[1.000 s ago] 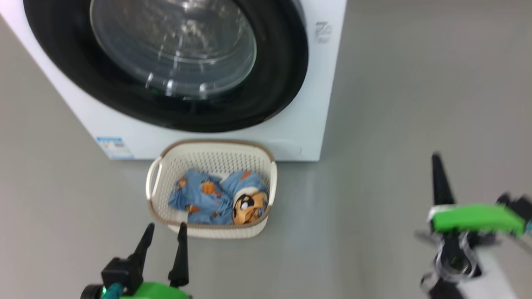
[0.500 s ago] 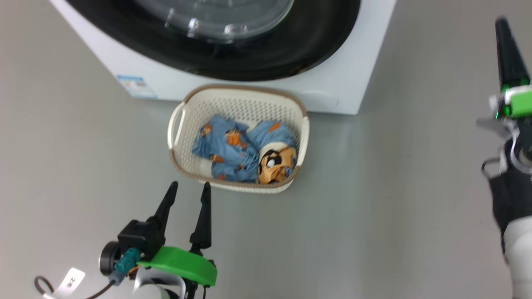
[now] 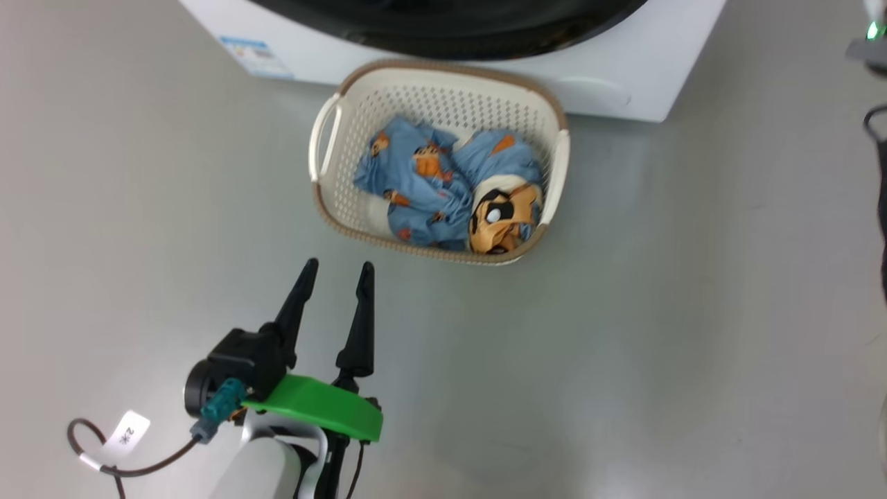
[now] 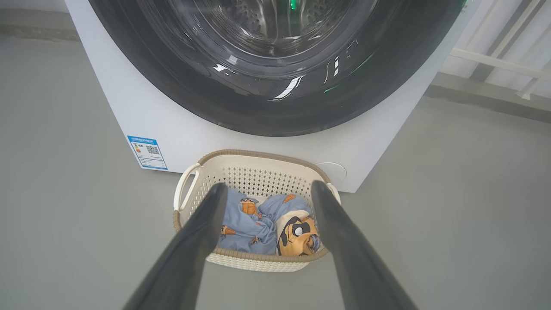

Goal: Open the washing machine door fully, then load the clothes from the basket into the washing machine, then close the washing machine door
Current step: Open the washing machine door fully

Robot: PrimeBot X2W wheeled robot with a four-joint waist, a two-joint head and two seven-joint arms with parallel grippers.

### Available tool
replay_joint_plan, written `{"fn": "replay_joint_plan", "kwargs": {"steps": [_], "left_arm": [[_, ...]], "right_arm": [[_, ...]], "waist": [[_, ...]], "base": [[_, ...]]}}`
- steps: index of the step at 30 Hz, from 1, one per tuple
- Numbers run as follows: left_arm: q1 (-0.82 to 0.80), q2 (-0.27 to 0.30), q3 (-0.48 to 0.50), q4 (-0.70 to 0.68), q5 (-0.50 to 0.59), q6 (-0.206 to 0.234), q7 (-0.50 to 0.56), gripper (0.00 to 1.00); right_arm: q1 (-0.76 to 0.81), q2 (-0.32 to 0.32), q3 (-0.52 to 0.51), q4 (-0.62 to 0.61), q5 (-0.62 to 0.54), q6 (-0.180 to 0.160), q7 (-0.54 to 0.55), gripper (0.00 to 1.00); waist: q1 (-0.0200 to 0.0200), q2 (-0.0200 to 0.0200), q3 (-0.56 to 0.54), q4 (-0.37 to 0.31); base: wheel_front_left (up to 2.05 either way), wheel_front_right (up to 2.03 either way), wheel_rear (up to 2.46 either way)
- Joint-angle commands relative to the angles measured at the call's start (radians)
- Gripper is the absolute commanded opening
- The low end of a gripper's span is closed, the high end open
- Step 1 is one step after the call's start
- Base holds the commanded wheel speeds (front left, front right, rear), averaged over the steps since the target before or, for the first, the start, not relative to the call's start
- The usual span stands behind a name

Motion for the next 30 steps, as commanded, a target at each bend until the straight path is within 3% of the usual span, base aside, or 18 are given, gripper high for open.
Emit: {"fn": "replay_joint_plan", "kwargs": {"steps": [1,23,27,30], "left_arm": [[-0.021,0.016,0.024,-0.031,-0.008,0.009,-0.009,1.00],[-0.051,0.016,-0.076,-0.055,-0.040,0.036,-0.009,1.00],[-0.051,0.016,-0.085,-0.058,-0.044,0.039,-0.009,1.00],[-0.051,0.016,-0.090,-0.064,-0.051,0.038,-0.009,1.00]], "right_arm": [[-0.036,0.002,0.017,-0.013,0.016,-0.001,0.013,0.00],[-0.233,0.037,0.067,0.164,0.124,-0.001,0.213,0.00],[-0.269,0.050,0.056,0.228,0.148,-0.001,0.237,0.00],[-0.318,0.059,0.066,0.310,0.171,-0.001,0.324,0.00]], "waist": [[0.0000,-0.0001,0.044,0.036],[0.0000,-0.0001,0.104,0.096],[0.0000,-0.0001,0.110,0.104],[0.0000,-0.0001,0.114,0.110]], "base": [[0.00,0.00,0.00],[0.00,0.00,0.00],[0.00,0.00,0.00],[0.00,0.00,0.00]]}}
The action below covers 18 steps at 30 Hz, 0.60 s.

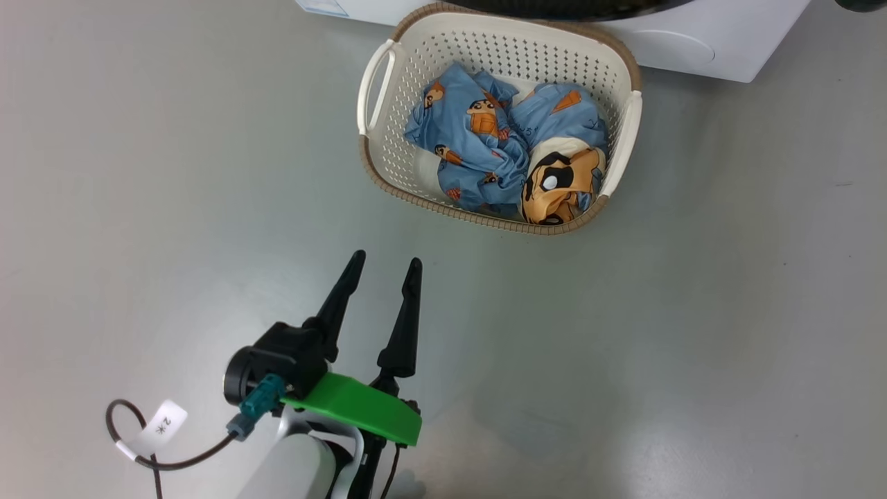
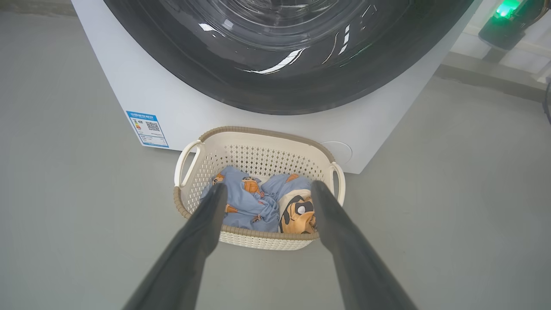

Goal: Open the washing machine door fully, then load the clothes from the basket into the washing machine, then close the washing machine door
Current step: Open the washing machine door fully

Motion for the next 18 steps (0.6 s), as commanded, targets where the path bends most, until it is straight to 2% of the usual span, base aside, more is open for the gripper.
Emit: {"fn": "replay_joint_plan", "kwargs": {"steps": [1,8,18], "left_arm": [[-0.010,0.019,0.029,-0.025,-0.002,0.004,-0.009,1.00],[-0.012,0.019,0.030,-0.023,-0.004,0.005,-0.009,1.00],[-0.018,0.019,0.032,-0.019,-0.001,0.005,-0.009,1.00]], "right_arm": [[-0.021,0.053,0.030,0.000,-0.002,0.002,0.036,0.00],[-0.040,0.049,0.041,0.045,-0.014,0.002,0.054,0.00],[-0.032,0.054,0.049,0.047,-0.021,0.002,0.065,0.00]], "waist": [[0.0000,-0.0001,0.001,0.001],[0.0000,-0.0001,0.001,0.001],[0.0000,-0.0001,-0.009,-0.005]], "base": [[0.00,0.00,0.00],[0.00,0.00,0.00],[0.00,0.00,0.00]]}}
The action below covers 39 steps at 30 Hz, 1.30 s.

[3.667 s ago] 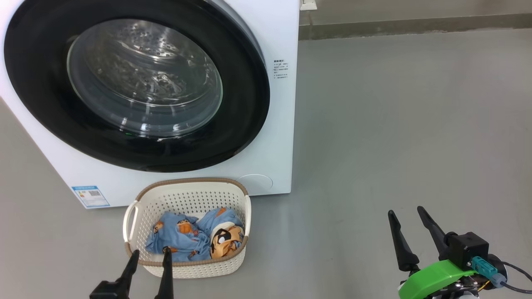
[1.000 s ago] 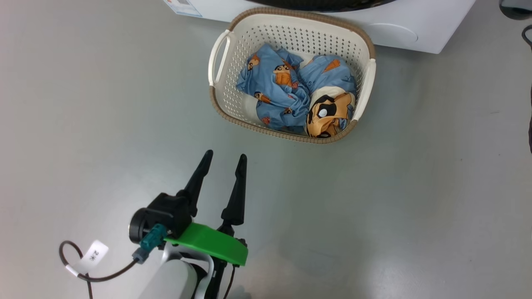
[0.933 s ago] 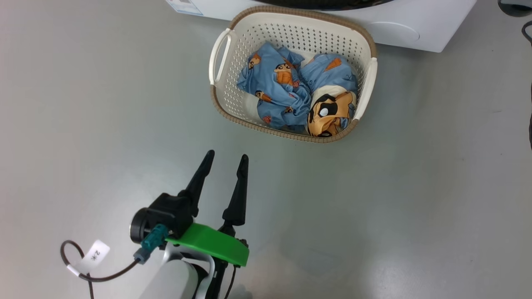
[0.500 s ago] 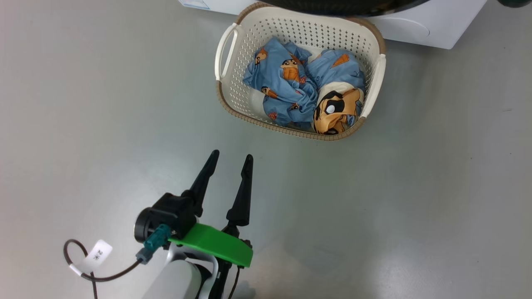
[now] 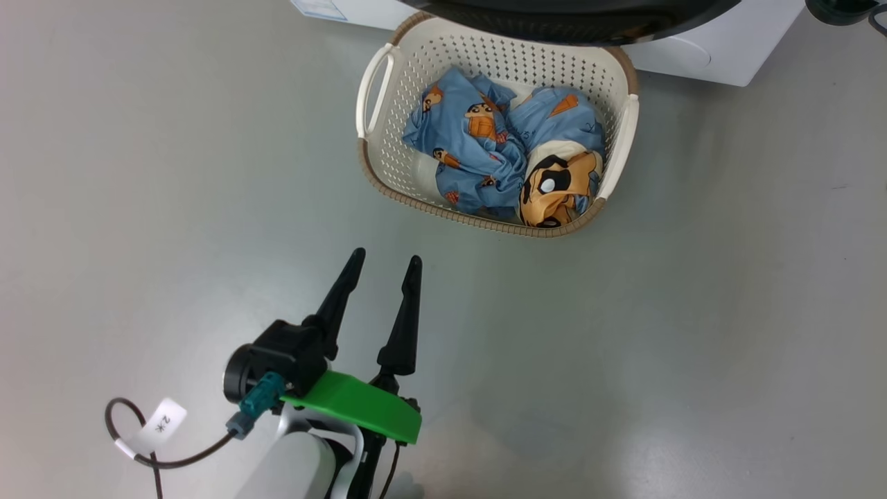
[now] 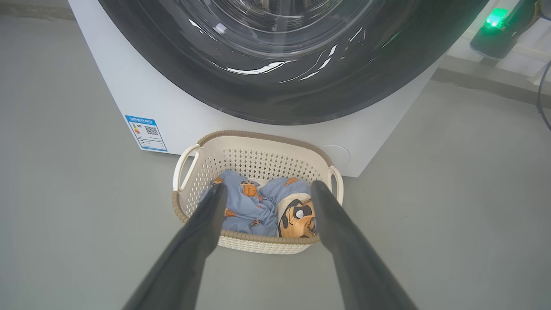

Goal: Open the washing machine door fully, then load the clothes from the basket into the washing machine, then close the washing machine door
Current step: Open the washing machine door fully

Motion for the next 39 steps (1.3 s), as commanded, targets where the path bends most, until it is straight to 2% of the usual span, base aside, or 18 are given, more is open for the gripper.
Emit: {"fn": "replay_joint_plan", "kwargs": {"steps": [1,14,39], "left_arm": [[-0.014,0.019,0.032,-0.018,0.000,0.005,-0.009,1.00],[0.002,0.019,0.042,-0.011,0.014,0.004,-0.009,1.00],[0.063,0.019,0.071,0.019,0.056,-0.009,-0.009,1.00]], "right_arm": [[-0.002,0.045,0.014,-0.026,-0.007,0.002,0.017,0.00],[0.066,0.070,0.024,-0.012,0.002,0.002,0.064,0.00],[0.305,0.166,0.046,-0.077,0.030,0.002,0.103,0.00]], "waist": [[0.0001,0.0000,-0.002,-0.001],[0.0001,0.0000,-0.048,-0.014],[0.0000,0.0000,-0.189,-0.052]], "base": [[0.00,0.00,0.00],[0.00,0.00,0.00],[0.00,0.00,0.00]]}}
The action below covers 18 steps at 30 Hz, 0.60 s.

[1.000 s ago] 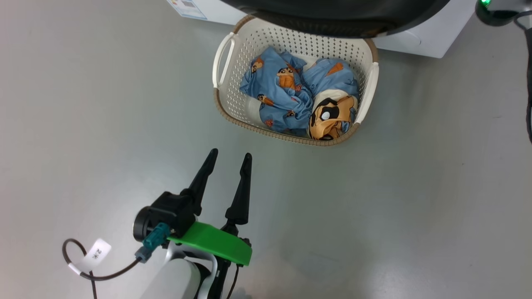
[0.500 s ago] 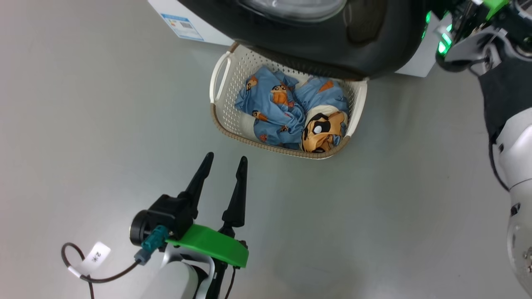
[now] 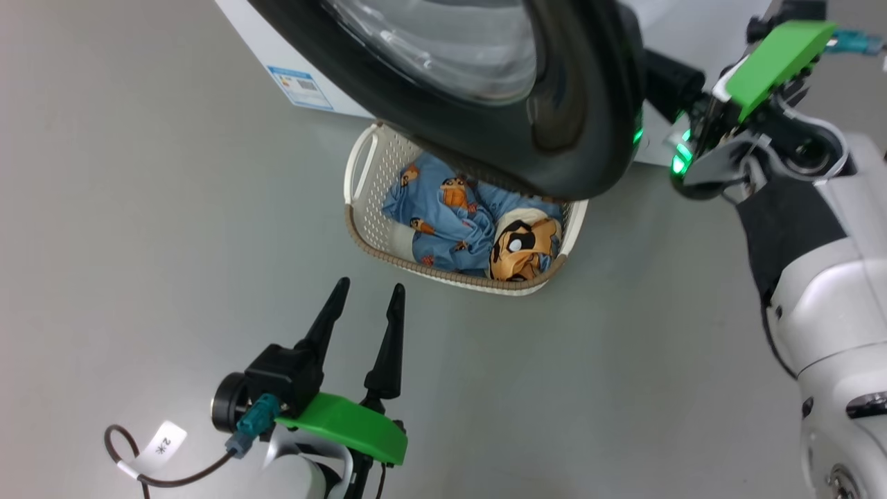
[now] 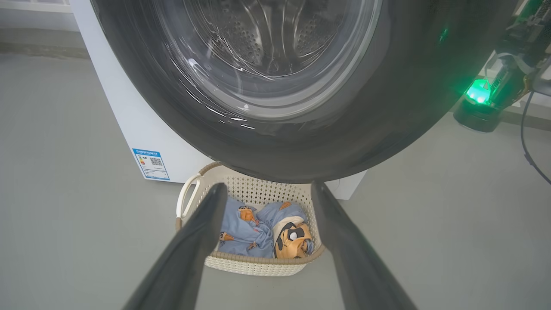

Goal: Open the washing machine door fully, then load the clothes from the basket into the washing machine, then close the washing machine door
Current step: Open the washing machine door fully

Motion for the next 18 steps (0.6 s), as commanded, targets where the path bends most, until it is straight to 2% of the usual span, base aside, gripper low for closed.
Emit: {"fn": "replay_joint_plan", "kwargs": {"steps": [1,18], "left_arm": [[0.011,0.018,0.038,-0.014,0.010,-0.001,-0.009,1.00],[0.069,0.018,0.062,0.007,0.038,-0.016,-0.009,1.00]], "right_arm": [[0.022,0.042,0.018,-0.030,0.012,0.002,0.011,0.00],[0.158,0.090,0.061,-0.035,0.045,0.002,0.042,0.00]], "waist": [[0.0000,0.0000,-0.019,-0.006],[0.0000,0.0000,-0.120,-0.013]], "base": [[0.00,0.00,0.00],[0.00,0.00,0.00]]}}
